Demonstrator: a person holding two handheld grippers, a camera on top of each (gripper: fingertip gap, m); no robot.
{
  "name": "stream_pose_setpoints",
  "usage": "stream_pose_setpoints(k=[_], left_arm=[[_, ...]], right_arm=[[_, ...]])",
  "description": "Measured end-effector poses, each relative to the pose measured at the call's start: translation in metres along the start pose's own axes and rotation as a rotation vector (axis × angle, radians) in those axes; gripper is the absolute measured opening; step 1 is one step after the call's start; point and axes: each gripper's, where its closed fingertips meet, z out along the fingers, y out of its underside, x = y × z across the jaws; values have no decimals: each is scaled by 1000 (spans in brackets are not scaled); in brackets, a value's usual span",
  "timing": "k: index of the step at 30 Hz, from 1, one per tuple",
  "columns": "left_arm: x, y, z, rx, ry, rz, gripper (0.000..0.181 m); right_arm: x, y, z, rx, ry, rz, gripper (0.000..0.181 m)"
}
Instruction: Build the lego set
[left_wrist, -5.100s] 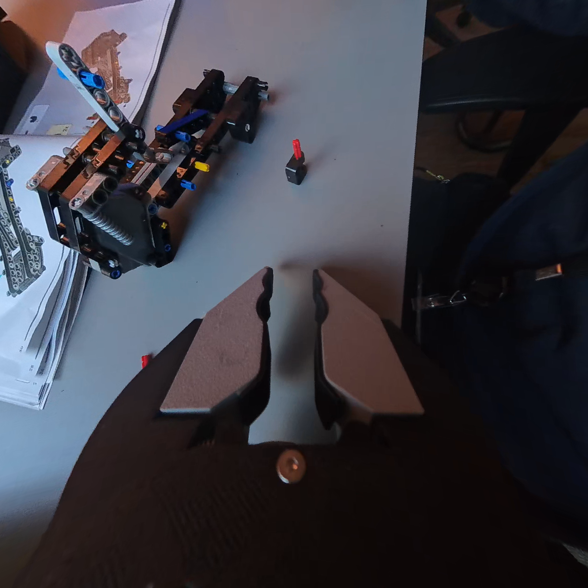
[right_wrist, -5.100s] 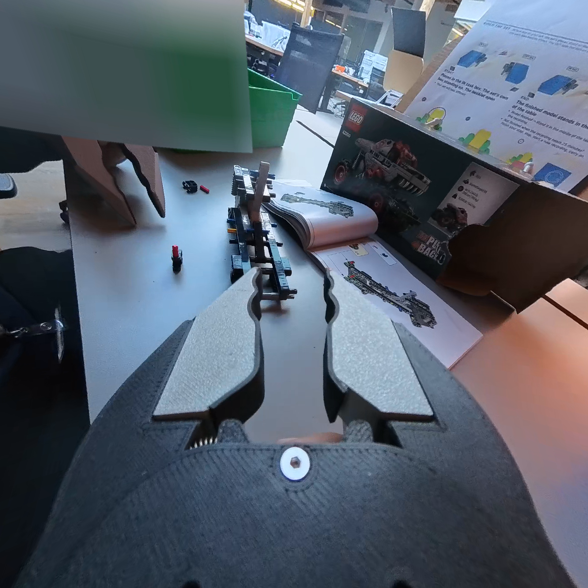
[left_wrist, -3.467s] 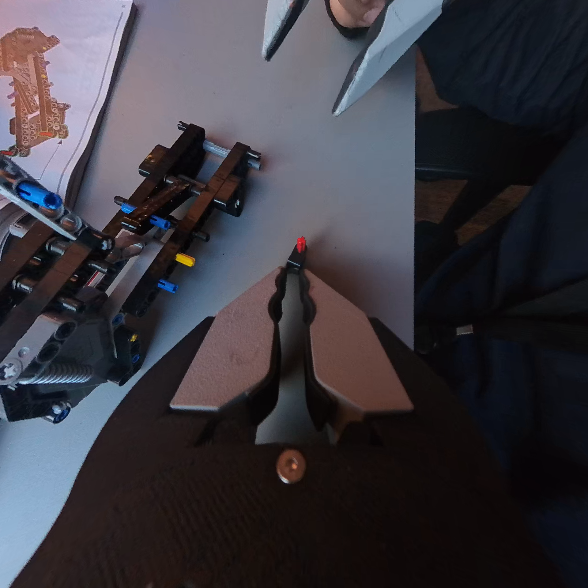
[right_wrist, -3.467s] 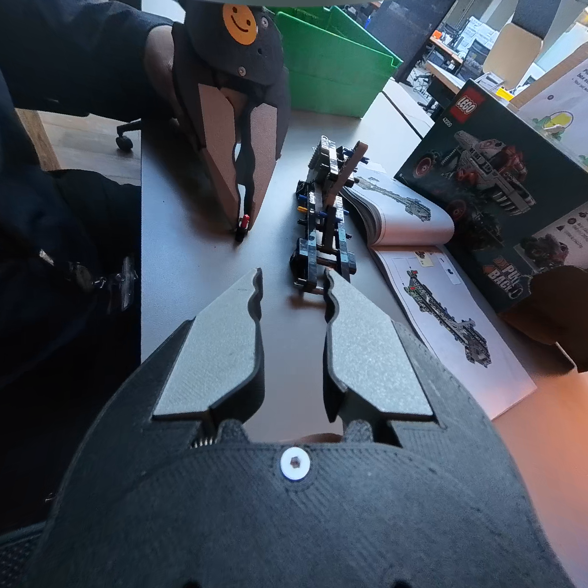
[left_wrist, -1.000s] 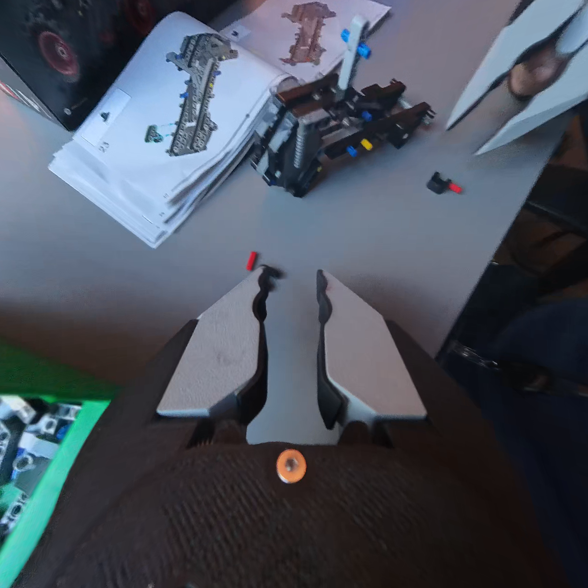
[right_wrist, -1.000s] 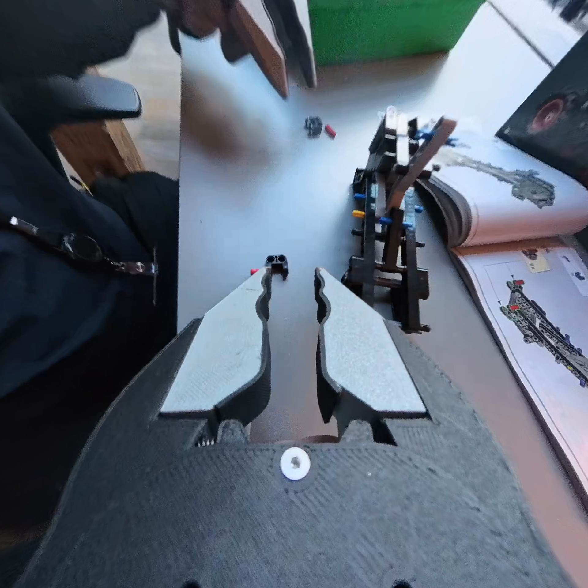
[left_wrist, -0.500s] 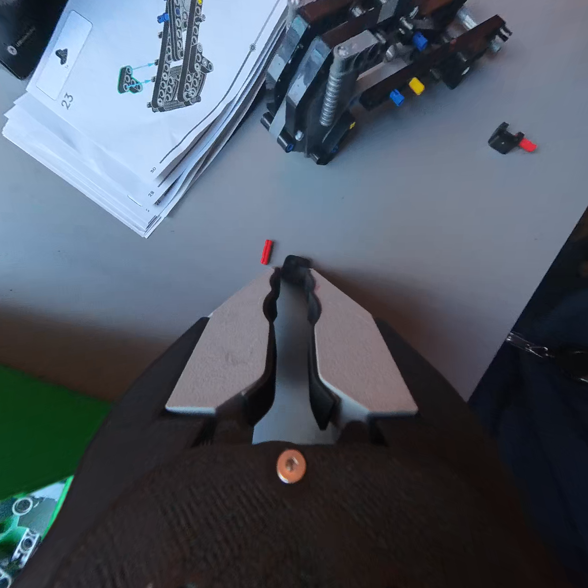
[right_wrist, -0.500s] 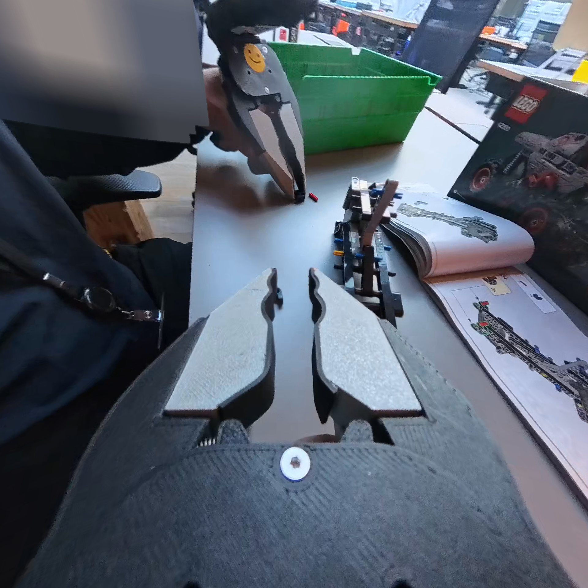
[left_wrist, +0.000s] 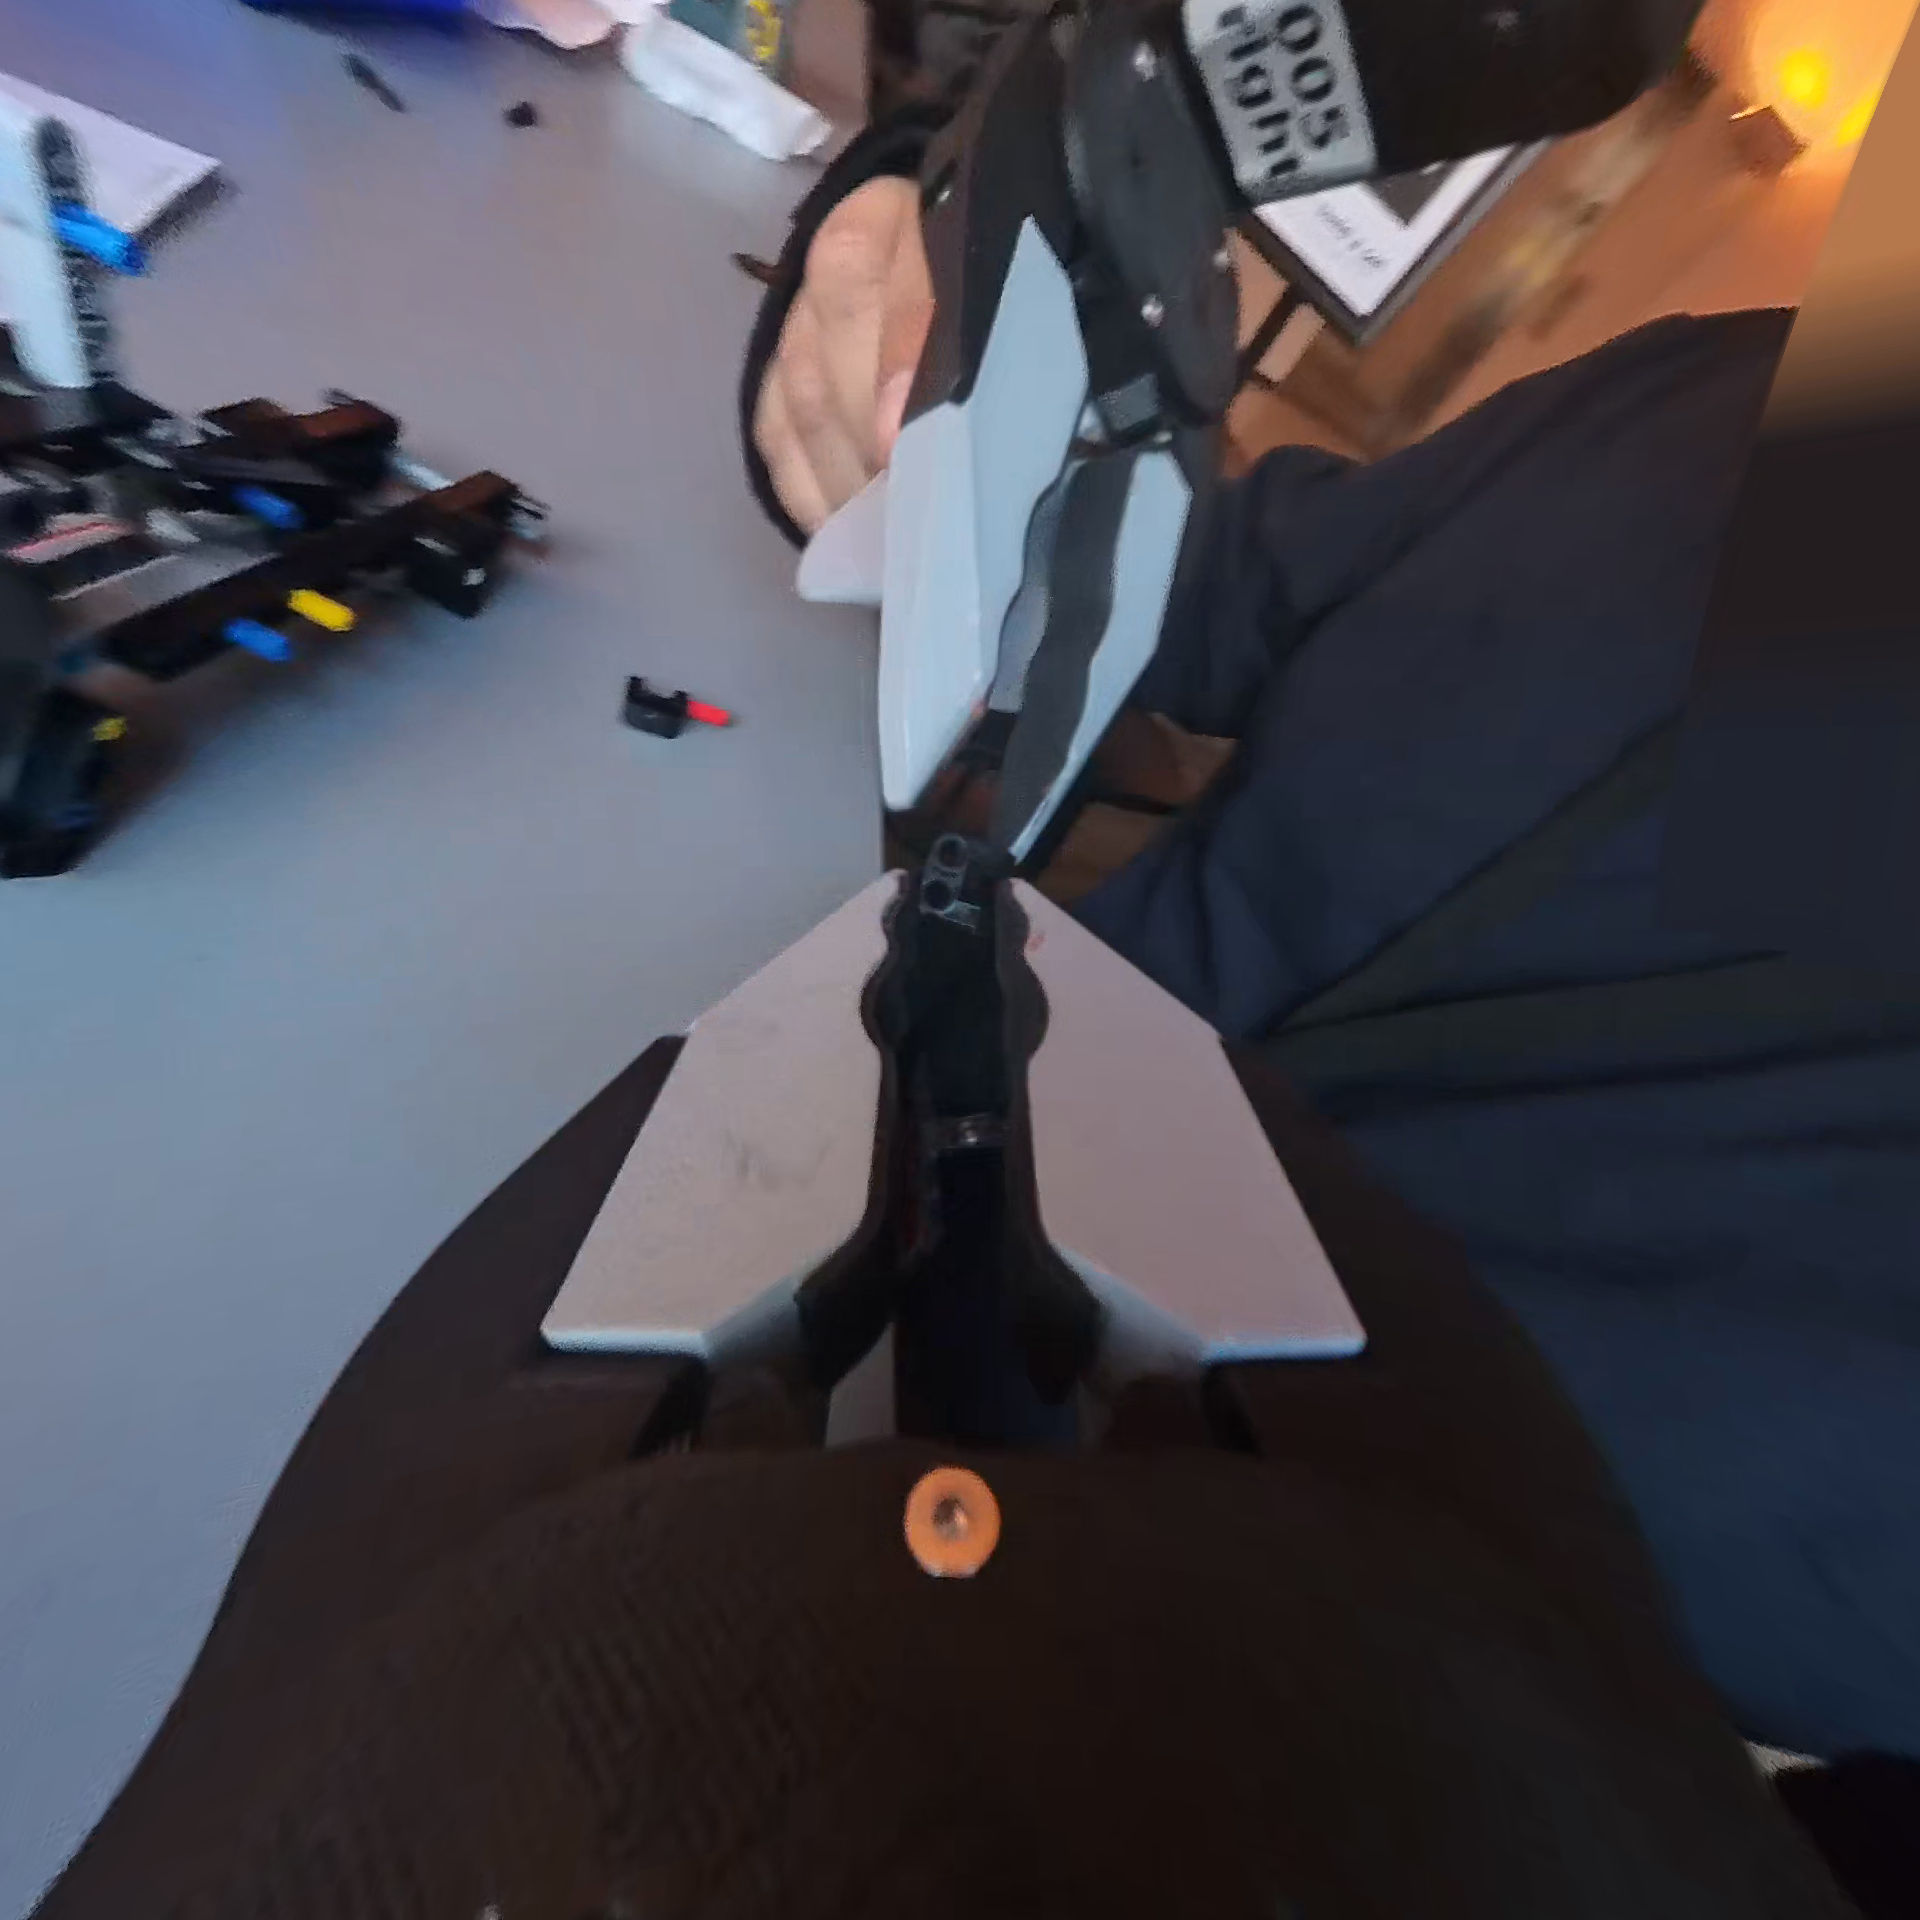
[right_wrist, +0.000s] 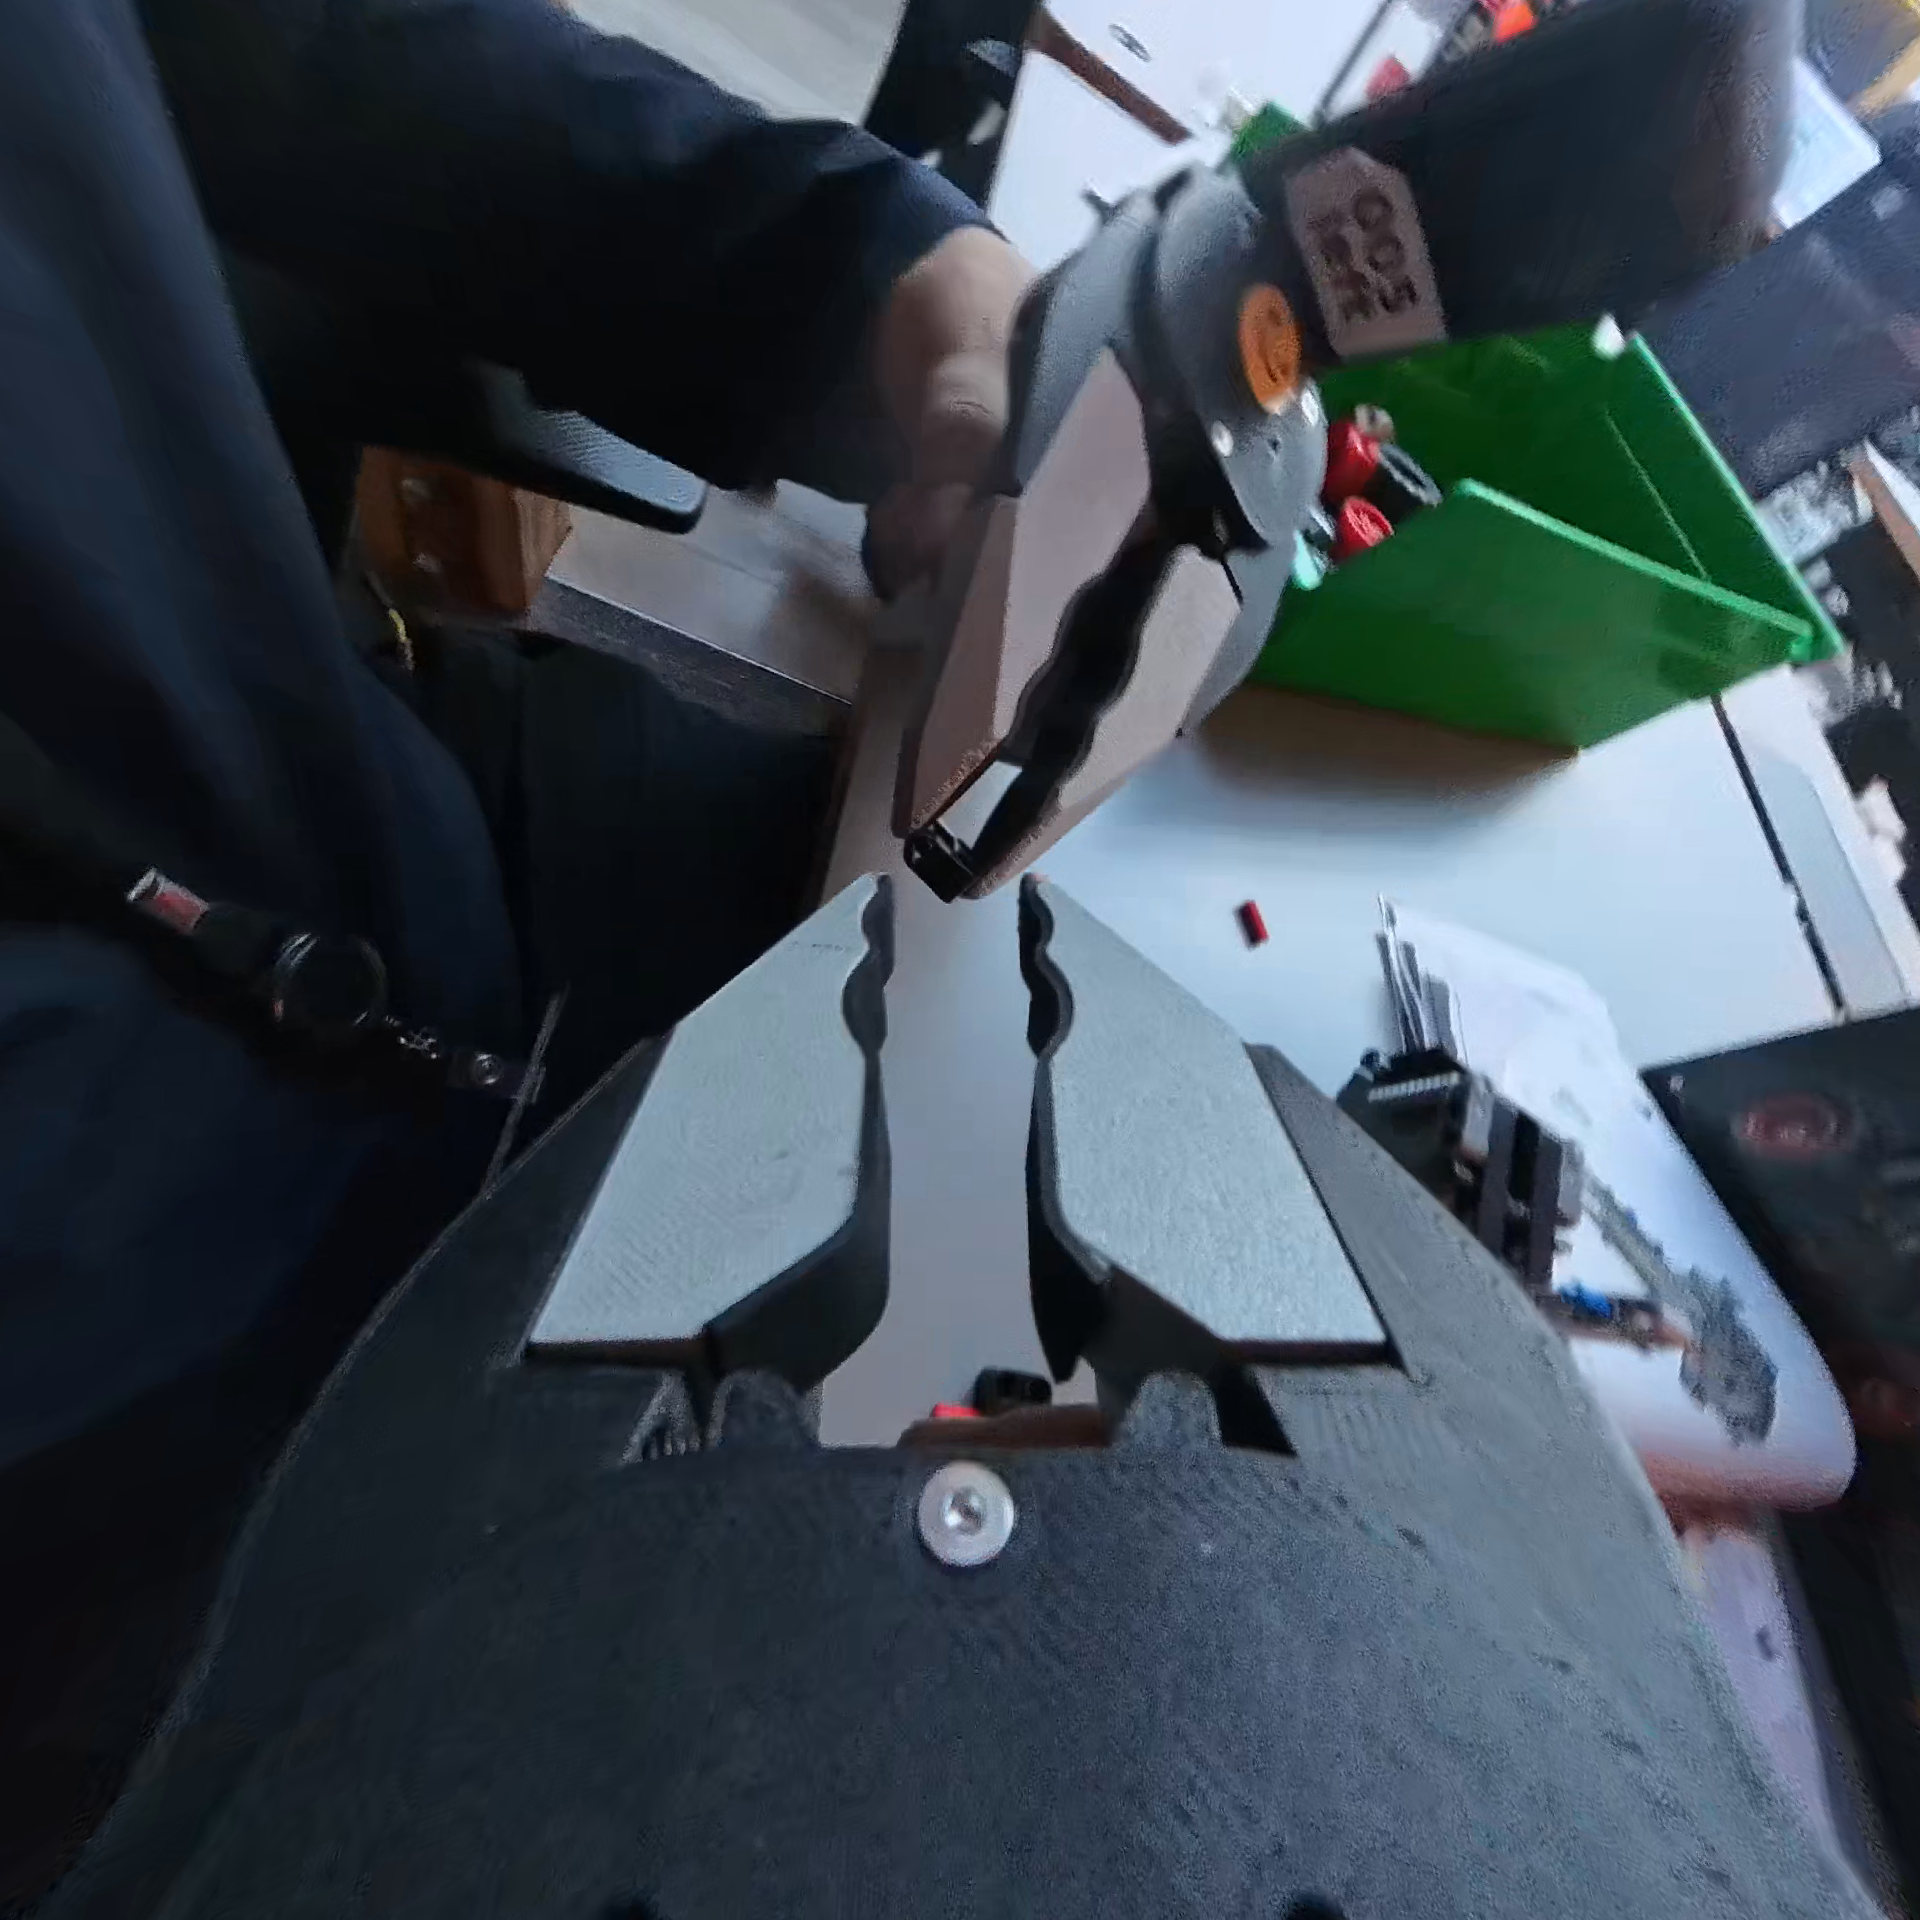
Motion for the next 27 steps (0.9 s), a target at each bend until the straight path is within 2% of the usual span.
stream_pose_setpoints(k=[5,14,19,24,27], left_arm=[[15,4,2,-3,101,-14,11],[16,2,0,14,144,-45,11],[-8,3,-3,0,2,-69,12],[-46,12,-15,-61,-235,-78,19],[-64,15,-23,-79,-342,-83,20]], right_arm=[[-12,-8,4,13,-29,-160,6],[-10,-11,4,36,-36,-143,6],[3,8,11,-48,-9,-35,6],[20,60,23,-279,1,153,6],[24,79,25,-390,-11,233,5]])
